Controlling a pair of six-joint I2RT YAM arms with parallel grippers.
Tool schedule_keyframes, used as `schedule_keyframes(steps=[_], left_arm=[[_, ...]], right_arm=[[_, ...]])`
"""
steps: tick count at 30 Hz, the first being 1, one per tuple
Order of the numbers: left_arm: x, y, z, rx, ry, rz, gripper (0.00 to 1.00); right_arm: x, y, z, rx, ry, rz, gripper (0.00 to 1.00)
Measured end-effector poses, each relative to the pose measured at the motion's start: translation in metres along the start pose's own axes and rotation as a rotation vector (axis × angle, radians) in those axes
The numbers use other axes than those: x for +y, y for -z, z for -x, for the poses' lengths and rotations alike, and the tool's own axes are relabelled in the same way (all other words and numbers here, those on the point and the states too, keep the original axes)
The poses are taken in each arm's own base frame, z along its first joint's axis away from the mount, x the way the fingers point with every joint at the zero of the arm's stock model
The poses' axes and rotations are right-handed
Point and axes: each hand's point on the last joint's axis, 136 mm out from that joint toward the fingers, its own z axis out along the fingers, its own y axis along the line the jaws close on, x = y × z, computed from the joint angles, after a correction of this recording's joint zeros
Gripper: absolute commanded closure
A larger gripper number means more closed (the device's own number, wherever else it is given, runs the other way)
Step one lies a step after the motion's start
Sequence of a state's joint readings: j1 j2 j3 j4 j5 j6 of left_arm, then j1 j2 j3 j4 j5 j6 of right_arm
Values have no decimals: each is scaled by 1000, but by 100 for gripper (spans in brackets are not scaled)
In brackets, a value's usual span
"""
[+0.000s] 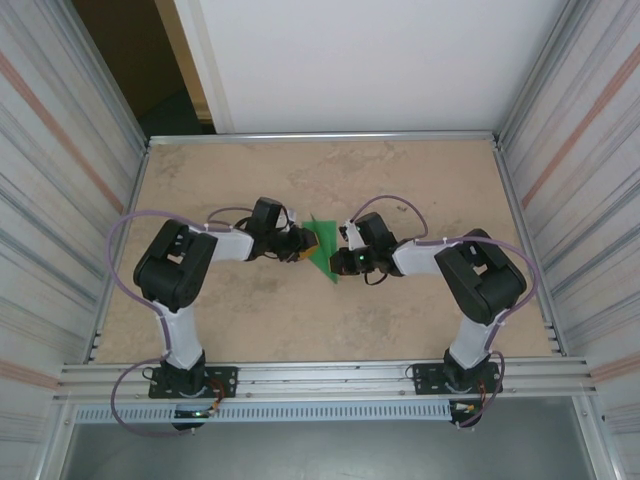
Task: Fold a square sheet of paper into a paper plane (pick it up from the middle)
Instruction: Fourth fold the wing at the center of the table.
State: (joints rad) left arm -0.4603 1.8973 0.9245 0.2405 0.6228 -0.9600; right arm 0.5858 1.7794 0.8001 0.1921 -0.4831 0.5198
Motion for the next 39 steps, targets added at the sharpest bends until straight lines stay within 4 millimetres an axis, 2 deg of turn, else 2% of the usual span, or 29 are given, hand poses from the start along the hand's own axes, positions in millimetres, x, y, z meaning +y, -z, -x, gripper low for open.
schedule_keyframes(steps=[13,22,31,34,39], left_arm=[[-6,-2,-6,12,-126,-36,52],[-17,-8,-7,34,-196,-12,52],[-8,-13,-4,51,-169,58,53],[-8,-15,-3,58,-160,73,53],[-5,-17,-1,63,-138,135,53]], right_arm=[[1,-3,4,15,-60,104,91],[2,-3,2,24,-64,117,91],[2,-3,4,17,-63,121,89],[2,-2,4,17,-66,122,83],[1,0,5,6,-98,129,65]])
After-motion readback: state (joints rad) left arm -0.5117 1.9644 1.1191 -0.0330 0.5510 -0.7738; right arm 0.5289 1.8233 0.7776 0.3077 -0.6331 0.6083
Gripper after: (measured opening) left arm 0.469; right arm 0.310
